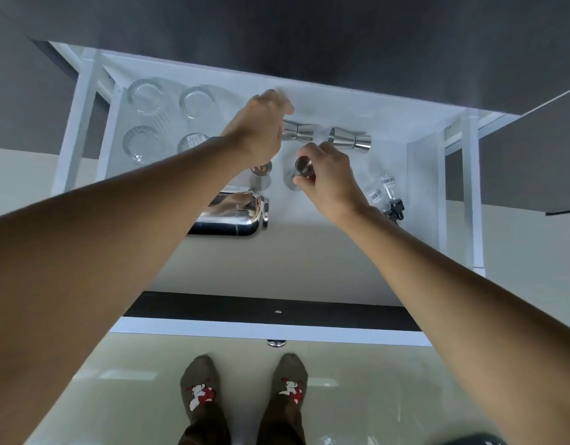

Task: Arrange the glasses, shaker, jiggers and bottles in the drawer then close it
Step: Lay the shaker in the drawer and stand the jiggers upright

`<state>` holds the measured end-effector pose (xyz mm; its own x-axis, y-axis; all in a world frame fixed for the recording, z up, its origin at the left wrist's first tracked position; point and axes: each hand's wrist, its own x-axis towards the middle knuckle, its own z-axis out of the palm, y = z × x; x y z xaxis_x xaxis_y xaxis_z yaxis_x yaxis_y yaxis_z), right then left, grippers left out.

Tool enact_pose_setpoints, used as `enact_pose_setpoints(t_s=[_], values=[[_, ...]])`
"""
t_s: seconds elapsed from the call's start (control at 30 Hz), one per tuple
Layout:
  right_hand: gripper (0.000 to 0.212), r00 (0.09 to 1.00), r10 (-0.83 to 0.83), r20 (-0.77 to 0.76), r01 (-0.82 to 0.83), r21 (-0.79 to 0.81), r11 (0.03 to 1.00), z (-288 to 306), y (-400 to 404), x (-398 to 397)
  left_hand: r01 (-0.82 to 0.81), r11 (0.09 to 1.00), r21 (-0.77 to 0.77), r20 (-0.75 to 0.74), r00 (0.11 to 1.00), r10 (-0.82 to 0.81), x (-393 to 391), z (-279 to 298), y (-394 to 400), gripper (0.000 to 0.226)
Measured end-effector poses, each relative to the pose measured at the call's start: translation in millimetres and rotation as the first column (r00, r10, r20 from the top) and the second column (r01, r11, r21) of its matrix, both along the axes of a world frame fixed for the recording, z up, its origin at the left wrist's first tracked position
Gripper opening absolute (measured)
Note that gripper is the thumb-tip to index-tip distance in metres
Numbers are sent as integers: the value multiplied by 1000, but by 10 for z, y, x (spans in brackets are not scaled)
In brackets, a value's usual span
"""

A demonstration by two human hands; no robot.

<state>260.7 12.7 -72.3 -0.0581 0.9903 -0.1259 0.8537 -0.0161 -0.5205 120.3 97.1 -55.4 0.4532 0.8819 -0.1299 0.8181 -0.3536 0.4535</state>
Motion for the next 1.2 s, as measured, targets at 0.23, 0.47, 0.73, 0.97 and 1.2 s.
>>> enact_pose_setpoints(t_s=[0.23,0.47,0.73,0.97,1.2], values=[[63,995,-21,94,17,45,999,10,-13,217,235,968,-91,-145,958,-246,147,-207,109,44],[48,879,-123,461,176,-73,982,-111,193,697,80,993,-92,-343,933,-107,208,-155,86,22],[28,882,-54,468,109,-91,990,-248,171,667,-114,981,-158,-297,953,63,121,-162,74,40],[25,988,-142,53,137,85,987,-7,292,424,-335,909,-247,22,936,351,-7,-70,70,39],[31,994,46,99,-52,55,997,93,465,162,-329,925,-188,94,932,350,-114,-39,-46,33]])
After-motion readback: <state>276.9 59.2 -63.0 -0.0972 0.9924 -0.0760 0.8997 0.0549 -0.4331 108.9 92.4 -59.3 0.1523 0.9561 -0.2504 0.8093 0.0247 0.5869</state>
